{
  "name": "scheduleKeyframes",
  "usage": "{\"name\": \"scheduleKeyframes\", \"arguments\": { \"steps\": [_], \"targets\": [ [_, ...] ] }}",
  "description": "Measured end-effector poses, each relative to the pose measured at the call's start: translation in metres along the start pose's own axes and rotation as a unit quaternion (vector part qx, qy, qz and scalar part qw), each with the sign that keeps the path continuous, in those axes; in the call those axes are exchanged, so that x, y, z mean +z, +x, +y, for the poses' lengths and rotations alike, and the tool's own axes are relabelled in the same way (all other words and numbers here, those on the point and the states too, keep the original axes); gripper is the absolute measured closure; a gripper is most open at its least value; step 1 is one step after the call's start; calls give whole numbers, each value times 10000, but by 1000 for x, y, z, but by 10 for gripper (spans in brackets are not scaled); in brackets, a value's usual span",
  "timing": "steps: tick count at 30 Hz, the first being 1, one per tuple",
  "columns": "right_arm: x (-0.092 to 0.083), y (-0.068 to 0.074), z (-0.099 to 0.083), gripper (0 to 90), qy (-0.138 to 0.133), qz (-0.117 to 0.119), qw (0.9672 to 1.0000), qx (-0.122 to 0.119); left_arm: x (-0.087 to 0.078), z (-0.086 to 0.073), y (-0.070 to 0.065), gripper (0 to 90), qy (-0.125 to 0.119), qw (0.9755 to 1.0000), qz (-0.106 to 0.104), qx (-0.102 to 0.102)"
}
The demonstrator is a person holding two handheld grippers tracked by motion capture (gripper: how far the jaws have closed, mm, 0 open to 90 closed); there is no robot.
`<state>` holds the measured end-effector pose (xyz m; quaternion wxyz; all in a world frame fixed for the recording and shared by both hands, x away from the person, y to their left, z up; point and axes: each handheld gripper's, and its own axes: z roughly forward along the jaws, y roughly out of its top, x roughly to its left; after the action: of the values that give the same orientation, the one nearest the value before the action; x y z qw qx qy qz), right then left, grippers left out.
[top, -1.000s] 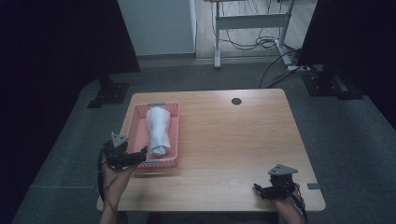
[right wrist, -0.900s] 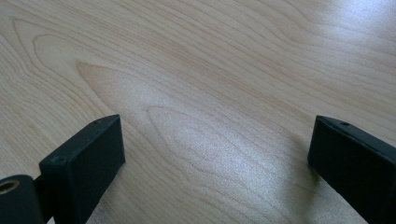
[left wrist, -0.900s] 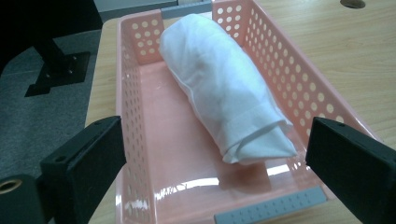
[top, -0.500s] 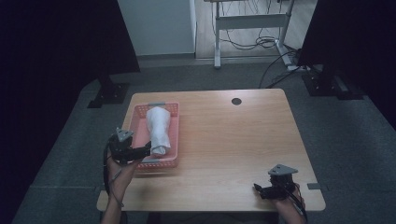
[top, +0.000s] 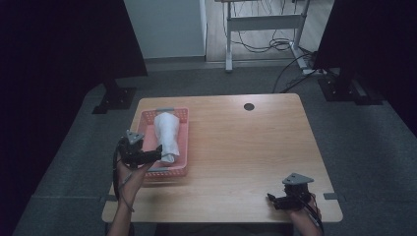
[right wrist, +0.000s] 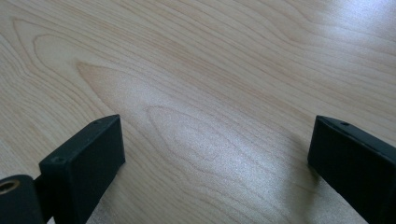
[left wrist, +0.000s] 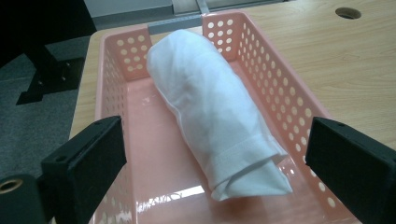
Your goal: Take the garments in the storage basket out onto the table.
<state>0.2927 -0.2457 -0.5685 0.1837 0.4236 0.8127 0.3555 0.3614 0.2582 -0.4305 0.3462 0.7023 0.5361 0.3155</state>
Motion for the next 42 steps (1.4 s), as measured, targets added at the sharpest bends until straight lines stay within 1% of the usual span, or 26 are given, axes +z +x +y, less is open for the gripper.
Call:
{"name": "scheduleKeyframes", "arguments": {
  "steps": [3,18,27,38,42],
  "targets": [
    [0,0,0,36,1,0,10000,1,2,1,-1,46,-14,10000,-25,-8],
    [0,0,0,36,-1,0,10000,1,13,13,-8,45,-75,10000,-15,21],
    [0,0,0,36,-1,-1,10000,4,24,19,-10,45,-71,10000,-17,30],
    [0,0,0,36,5,0,10000,2,33,26,-14,46,-106,9999,-26,26],
    [0,0,0,36,3,-1,10000,-1,37,27,-16,46,-118,9999,-24,54]
  ]
}}
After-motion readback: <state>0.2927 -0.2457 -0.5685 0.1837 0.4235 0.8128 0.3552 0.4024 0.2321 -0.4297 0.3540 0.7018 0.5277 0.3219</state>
